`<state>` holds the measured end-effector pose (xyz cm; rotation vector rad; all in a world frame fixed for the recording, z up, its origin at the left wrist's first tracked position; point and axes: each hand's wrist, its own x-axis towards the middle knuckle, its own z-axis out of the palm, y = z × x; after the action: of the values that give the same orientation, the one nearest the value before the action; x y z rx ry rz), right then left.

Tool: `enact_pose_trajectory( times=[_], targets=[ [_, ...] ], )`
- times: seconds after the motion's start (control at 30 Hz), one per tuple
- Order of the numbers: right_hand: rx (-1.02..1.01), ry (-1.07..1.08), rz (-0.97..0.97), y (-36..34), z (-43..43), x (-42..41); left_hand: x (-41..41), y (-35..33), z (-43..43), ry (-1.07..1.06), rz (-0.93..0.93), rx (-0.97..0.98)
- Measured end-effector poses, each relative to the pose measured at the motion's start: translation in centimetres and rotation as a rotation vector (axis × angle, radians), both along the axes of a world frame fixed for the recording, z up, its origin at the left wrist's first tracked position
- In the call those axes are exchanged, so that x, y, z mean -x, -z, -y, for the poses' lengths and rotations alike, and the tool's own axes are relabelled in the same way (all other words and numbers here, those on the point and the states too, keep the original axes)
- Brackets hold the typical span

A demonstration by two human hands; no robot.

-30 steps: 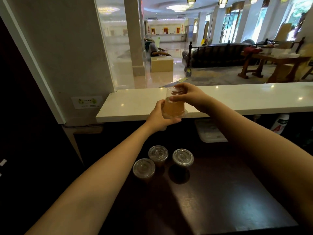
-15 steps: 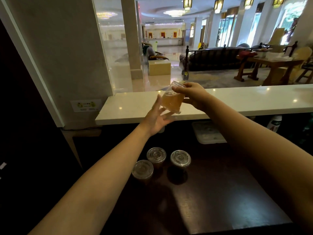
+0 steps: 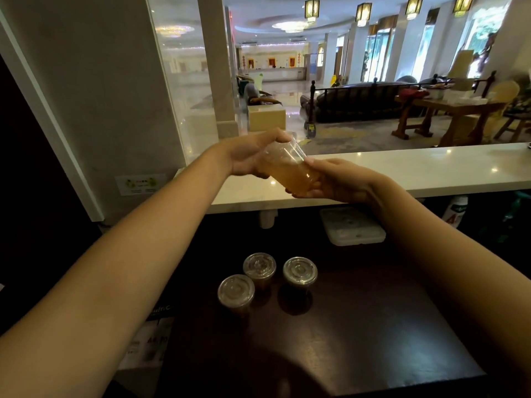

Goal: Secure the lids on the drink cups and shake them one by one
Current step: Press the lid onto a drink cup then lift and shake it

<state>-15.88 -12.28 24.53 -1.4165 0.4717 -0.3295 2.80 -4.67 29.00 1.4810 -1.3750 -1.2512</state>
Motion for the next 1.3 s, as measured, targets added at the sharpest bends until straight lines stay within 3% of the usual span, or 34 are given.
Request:
enact_pose_trajectory(
  times=[0.17, 0.33, 0.43, 0.57, 0.7, 0.97, 1.3],
  targets=[
    [0.132, 0.003, 0.156, 1.1, -1.2, 0.5, 1.7, -2.6, 0.4, 0.051, 0.438, 0.056],
    [0.207, 0.158, 0.253, 2.3, -0.1, 2.7, 4.9, -1.5, 2.0, -0.011, 0.444, 0.117],
    [0.340, 0.135, 0.153, 1.4, 0.1, 4.0, 5.0, -0.5, 2.3, -0.026, 0.399, 0.155],
    [0.371, 0.152, 0.085, -0.9, 1.5, 5.3, 5.1, 0.3, 2.0, 0.008, 0.438, 0.145],
    [0.535, 0.086, -0.144, -2.6, 2.5, 6.5, 6.7, 0.7, 2.2, 0.025, 0.427, 0.167],
    [0.520, 0.121, -0.264, -2.9, 4.1, 9.5, 10.5, 3.1, 4.3, -0.121, 0.391, 0.323],
    [0.819, 0.089, -0.784, -2.5, 6.5, 10.1, 17.2, 9.8, 7.5, -0.338, 0.379, 0.518]
  ],
)
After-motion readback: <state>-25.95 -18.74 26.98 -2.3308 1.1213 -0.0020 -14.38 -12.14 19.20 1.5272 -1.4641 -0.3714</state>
